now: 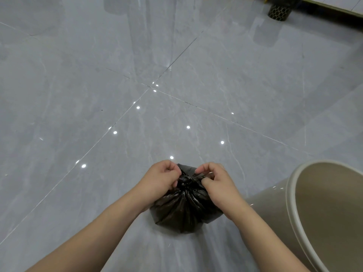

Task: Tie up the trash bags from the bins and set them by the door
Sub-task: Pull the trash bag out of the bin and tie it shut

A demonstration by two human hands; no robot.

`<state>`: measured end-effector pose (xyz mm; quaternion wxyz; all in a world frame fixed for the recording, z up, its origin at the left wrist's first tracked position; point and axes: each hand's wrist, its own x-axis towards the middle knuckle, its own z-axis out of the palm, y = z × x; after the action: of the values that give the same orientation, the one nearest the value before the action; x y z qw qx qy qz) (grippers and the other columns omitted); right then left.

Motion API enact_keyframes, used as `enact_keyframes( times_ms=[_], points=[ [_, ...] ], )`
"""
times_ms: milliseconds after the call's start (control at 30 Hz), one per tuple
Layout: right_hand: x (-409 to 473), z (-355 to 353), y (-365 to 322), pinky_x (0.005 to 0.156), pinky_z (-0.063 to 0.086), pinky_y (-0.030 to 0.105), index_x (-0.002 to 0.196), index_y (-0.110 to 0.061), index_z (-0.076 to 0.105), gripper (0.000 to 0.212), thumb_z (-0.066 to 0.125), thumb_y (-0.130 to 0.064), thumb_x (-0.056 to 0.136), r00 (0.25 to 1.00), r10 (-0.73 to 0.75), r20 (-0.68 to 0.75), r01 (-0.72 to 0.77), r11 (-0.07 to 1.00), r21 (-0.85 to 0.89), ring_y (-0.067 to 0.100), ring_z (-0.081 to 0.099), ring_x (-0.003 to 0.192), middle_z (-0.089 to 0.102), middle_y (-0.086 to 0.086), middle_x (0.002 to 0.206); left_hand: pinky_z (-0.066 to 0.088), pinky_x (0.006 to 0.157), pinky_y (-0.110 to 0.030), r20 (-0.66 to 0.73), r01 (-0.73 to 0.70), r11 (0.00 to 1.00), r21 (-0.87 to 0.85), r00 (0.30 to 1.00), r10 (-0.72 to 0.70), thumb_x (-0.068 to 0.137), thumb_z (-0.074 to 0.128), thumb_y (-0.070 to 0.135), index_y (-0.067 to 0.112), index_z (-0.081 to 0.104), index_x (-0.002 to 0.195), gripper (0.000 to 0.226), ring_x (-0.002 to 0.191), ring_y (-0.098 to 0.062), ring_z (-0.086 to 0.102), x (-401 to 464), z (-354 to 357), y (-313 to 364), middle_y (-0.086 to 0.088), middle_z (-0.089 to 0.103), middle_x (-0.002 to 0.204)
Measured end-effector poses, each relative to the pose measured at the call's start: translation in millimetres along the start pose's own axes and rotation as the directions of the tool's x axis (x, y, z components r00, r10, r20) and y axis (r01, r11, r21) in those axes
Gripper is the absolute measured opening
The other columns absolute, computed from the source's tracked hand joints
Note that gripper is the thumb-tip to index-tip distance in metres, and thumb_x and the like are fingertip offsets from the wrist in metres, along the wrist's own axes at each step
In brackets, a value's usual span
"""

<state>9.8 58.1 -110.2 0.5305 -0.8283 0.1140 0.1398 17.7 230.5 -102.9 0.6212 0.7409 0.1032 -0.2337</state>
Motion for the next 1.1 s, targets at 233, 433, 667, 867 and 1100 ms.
enact_keyframes(
  times_ms=[233, 433, 667, 867, 1100],
  points=[
    [3.1, 2.2, 6.7, 0.073, 0.039, 0.014, 0.088, -0.027, 0.062, 0.036, 0.048, 0.006, 0.084, 0.999, -0.041, -0.021, 0.041, 0.999, 0.008, 0.002, 0.054, 0.080, 0.058, 0.000, 0.104, 0.044, 0.080, -0.031, 0.063, -0.222, 0.752, 0.620, 0.970, 0.235, 0.074, 0.068, 0.037, 0.033, 0.056, 0.081, 0.015, 0.082, -0.010, 0.052, 1.0, -5.5, -13.9, 0.014, 0.054, 0.087],
    [2.6, 2.1, 6.2, 0.073, 0.042, 0.014, 0.086, -0.027, 0.063, 0.031, 0.052, 0.002, 0.088, 0.996, -0.071, -0.050, 0.071, 0.997, -0.002, 0.004, 0.056, 0.078, 0.058, 0.000, 0.102, 0.036, 0.053, -0.024, -0.041, -0.106, 0.962, 0.250, 0.992, 0.120, 0.079, 0.062, 0.019, 0.016, 0.053, 0.070, 0.013, 0.051, -0.008, 0.043, -2.4, 0.4, 2.8, 0.007, 0.050, 0.058],
    [-1.3, 5.2, -0.2, 0.075, 0.043, 0.006, 0.084, -0.030, 0.063, 0.034, 0.054, 0.002, 0.090, 0.980, -0.182, -0.083, 0.178, 0.983, -0.049, -0.007, 0.056, 0.079, 0.053, -0.009, 0.100, 0.031, 0.049, -0.022, -0.031, 0.120, 0.987, -0.105, 0.992, -0.124, 0.085, 0.050, 0.005, 0.015, 0.054, 0.077, 0.013, 0.048, -0.010, 0.039, -1.5, -3.5, 14.3, -0.001, 0.047, 0.061],
    [-3.4, -0.9, -2.2, 0.078, 0.037, 0.000, 0.081, -0.028, 0.067, 0.039, 0.048, 0.005, 0.090, 0.967, -0.229, -0.108, 0.212, 0.966, -0.151, -0.011, 0.052, 0.090, 0.053, -0.007, 0.098, 0.031, 0.050, -0.025, -0.080, 0.142, 0.977, 0.159, 0.988, -0.130, 0.089, 0.042, 0.004, 0.016, 0.057, 0.085, 0.019, 0.055, -0.015, 0.041, 5.0, -13.1, 2.9, 0.000, 0.049, 0.064],
    [2.9, -6.0, 12.2, 0.079, 0.031, -0.004, 0.090, -0.016, 0.070, 0.028, 0.048, 0.000, 0.093, 0.951, -0.246, -0.186, 0.181, 0.934, -0.307, -0.007, 0.050, 0.089, 0.048, -0.004, 0.096, 0.041, 0.071, -0.032, -0.230, 0.059, 0.696, 0.716, 0.961, 0.154, 0.092, 0.040, 0.009, 0.021, 0.059, 0.109, 0.027, 0.090, -0.027, 0.059, 13.2, -25.0, -23.1, -0.003, 0.066, 0.093]
  ],
)
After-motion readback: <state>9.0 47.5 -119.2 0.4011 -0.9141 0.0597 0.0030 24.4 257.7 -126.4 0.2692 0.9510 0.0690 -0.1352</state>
